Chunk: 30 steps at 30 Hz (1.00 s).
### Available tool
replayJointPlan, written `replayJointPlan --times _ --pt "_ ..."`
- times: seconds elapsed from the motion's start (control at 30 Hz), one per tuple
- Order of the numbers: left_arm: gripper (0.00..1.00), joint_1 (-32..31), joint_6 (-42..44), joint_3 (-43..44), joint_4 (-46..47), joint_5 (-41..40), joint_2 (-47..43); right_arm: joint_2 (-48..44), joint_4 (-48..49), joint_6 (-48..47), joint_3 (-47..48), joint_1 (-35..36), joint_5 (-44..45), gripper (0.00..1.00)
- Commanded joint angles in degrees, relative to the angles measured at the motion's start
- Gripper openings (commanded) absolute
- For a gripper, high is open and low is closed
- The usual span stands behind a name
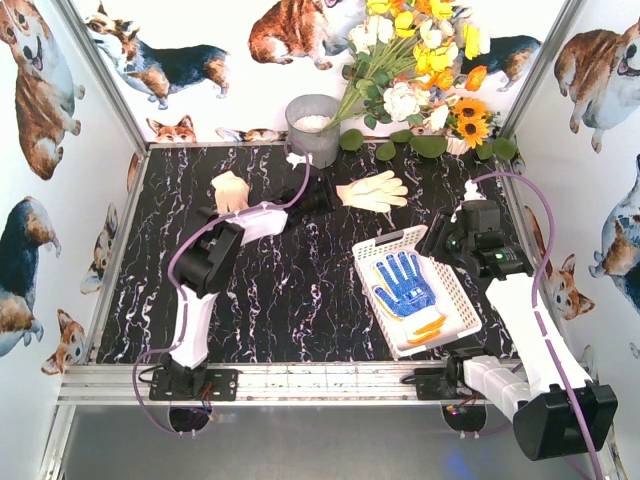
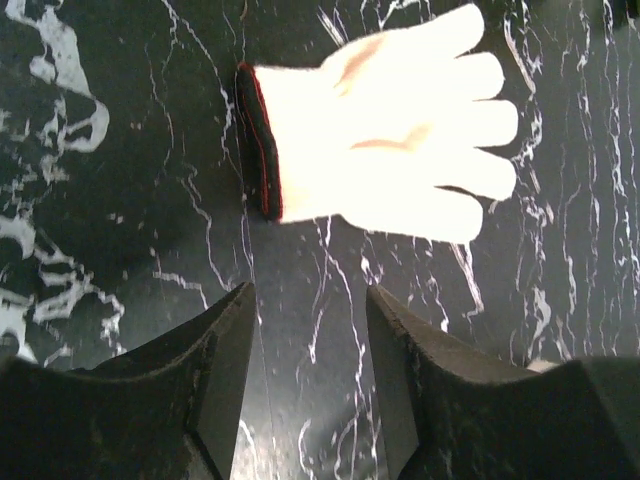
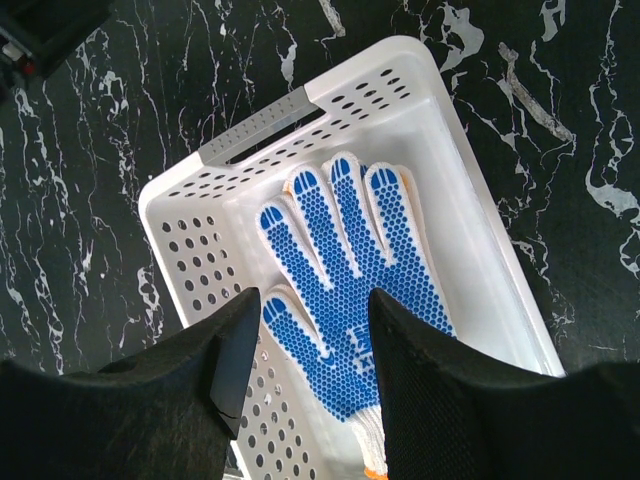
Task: Put the gloves into the storage basket
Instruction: Pick up the glove from the center of the board.
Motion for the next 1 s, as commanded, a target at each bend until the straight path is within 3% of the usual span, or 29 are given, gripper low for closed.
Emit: replayJointPlan --times 0.0,0.33,0.4,0.53,0.6,0.67,0.83,0.97 --pt "0.39 1.07 -2.03 5.64 2.00 1.04 4.62 -1.20 0.59 0.48 2.48 -0.20 0.19 0.50" --pt "0.36 2.73 -3.16 15.05 -0.26 0.83 14.23 -1.82 0.43 0.03 1.55 -0.35 0.21 0.50" --pt "0.28 2.74 -3.39 17.54 -0.52 2.72 16.41 -1.70 0.33 -0.27 1.57 -0.37 0.42 0.50" --pt "0.22 2.62 -4.33 18.75 0.56 5.13 18.40 -1.36 0.07 -0.48 1.85 -0.37 0.52 0.50" --pt "0.12 2.66 -4.48 17.21 1.79 5.33 17.85 -1.26 0.15 -0.32 1.88 -0.37 0.53 0.50" --pt "0.00 2.94 -3.82 14.67 2.68 4.76 16.07 -1.17 0.15 -0.09 1.79 -0.37 0.56 0.49" --pt "0.00 5.28 -1.14 -3.44 8.15 0.08 1.45 -1.52 -0.20 0.36 1.71 -0.40 0.00 0.50" --pt "0.00 7.84 0.56 -19.29 8.10 1.68 -11.73 -1.70 1.11 0.75 0.51 -0.46 -1.30 0.49"
